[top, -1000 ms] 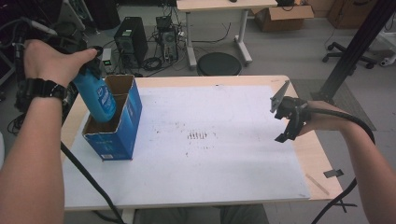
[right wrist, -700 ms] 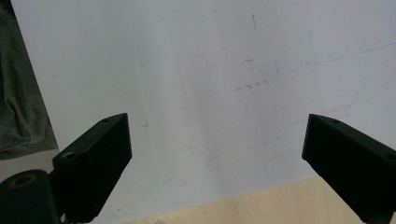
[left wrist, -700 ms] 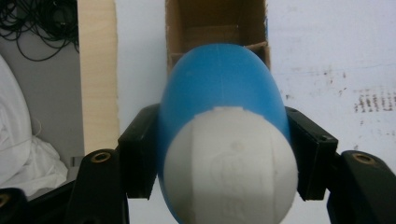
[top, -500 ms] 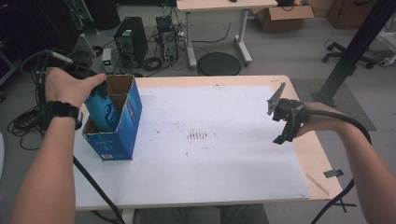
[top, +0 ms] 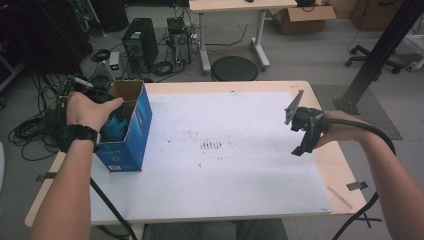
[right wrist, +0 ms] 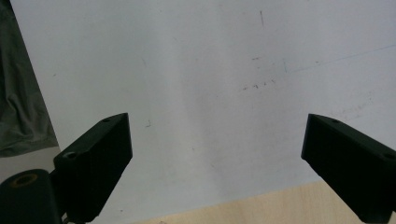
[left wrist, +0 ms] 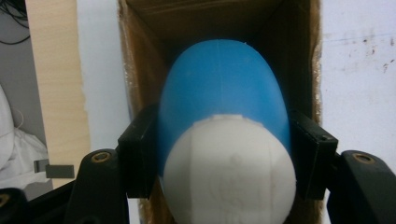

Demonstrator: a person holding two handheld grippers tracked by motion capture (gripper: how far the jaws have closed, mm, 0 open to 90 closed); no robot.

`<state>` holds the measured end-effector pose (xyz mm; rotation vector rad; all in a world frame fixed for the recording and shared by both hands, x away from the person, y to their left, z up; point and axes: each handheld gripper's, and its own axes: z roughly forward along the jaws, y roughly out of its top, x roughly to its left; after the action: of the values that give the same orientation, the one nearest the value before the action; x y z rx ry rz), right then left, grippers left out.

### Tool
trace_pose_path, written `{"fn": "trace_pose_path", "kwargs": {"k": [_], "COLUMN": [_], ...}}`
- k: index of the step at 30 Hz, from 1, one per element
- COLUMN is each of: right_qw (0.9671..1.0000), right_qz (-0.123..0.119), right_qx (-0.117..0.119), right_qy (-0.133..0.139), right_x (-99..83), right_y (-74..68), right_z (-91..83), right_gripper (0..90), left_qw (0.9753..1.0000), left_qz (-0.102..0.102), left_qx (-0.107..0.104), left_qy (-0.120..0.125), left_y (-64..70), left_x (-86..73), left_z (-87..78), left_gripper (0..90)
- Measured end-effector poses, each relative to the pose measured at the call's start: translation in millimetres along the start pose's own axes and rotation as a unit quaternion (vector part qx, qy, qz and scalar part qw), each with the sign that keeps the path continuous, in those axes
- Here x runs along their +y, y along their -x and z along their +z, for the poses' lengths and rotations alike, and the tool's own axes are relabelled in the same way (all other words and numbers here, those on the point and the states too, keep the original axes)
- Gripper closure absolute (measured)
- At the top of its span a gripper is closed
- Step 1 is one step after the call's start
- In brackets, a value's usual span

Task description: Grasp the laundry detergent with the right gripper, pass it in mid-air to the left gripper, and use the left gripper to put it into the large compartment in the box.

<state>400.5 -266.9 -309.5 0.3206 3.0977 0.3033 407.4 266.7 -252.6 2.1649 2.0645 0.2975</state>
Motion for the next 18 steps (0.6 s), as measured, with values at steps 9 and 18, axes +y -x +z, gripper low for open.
{"fn": "trace_pose_path", "kwargs": {"k": [9, 18], "right_qw": [1.0000, 1.0000], "right_qz": [0.001, 0.001], "right_qx": [0.000, 0.002], "right_qy": [0.000, 0.001], "right_x": [-0.6, 0.8], "right_y": [-0.3, -0.5], "right_z": [2.0, 3.2], "right_gripper": [8.6, 8.6], "left_qw": [0.9999, 0.9998], "left_qz": [0.006, 0.012], "left_qx": [0.007, 0.009], "left_qy": [-0.005, -0.009], "left_y": [1.3, 2.2], "left_x": [-1.8, -5.2], "left_z": [12.2, 22.7], "left_gripper": [37.9, 37.8]}}
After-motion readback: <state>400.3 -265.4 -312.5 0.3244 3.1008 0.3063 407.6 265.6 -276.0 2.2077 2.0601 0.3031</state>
